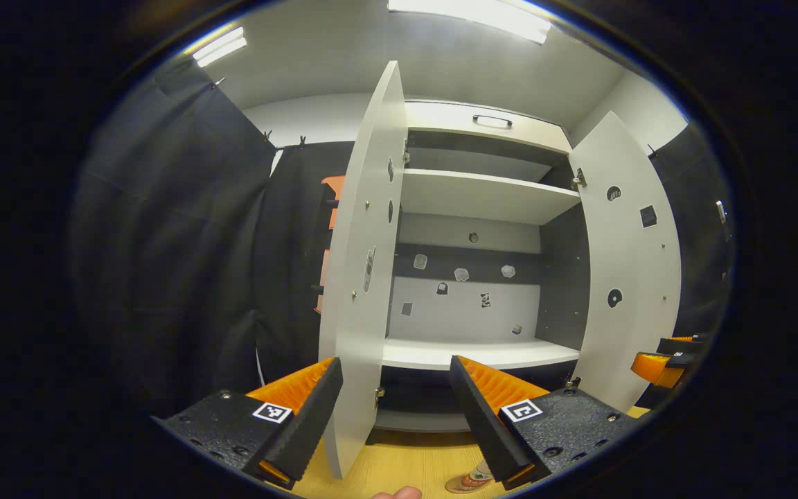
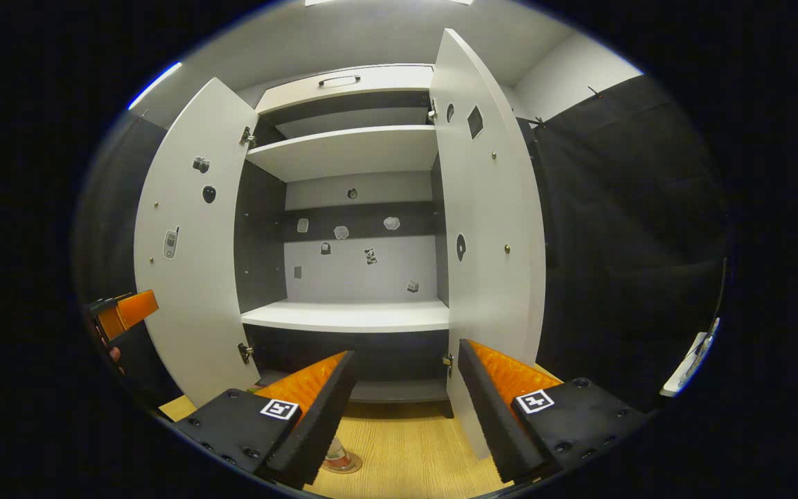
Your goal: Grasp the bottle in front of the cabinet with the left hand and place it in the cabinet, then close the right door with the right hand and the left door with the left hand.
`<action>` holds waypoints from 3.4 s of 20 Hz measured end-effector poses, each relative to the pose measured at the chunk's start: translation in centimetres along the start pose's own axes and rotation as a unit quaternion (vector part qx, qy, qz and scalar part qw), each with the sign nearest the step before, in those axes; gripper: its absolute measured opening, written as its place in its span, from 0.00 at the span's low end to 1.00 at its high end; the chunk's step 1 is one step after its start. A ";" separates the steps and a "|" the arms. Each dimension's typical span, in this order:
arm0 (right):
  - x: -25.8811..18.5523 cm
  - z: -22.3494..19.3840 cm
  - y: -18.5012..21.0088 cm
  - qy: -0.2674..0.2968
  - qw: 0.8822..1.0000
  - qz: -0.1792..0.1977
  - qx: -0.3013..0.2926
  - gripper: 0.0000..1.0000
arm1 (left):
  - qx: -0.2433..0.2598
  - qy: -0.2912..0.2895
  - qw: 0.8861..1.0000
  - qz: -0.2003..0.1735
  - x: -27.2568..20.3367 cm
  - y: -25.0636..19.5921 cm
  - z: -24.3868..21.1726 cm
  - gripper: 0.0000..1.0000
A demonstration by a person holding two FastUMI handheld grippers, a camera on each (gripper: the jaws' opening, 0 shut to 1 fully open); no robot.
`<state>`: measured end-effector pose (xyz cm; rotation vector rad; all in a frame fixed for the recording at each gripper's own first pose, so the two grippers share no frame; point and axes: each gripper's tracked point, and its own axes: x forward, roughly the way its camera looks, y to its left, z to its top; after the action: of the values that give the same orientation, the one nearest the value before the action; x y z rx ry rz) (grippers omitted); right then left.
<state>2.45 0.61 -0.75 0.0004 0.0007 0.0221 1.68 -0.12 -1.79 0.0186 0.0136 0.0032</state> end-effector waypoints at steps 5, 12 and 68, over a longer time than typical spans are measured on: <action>-0.4 0.0 -0.4 0.007 1.000 0.000 0.002 0.98 | -0.034 0.012 0.997 -0.063 2.2 -5.9 -2.1 0.94; -2.3 0.4 -2.3 0.013 1.000 -0.015 -0.011 0.98 | -0.008 0.045 0.990 -0.136 3.7 -16.4 -11.8 0.95; -13.1 -6.5 -20.0 0.074 0.975 -0.209 0.012 1.00 | 0.003 0.122 0.986 -0.116 29.9 -21.0 -2.1 0.69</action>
<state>-10.22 -19.69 -7.26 0.0236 0.1505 -0.3996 31.63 -20.95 -4.65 0.0225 0.2614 -0.2278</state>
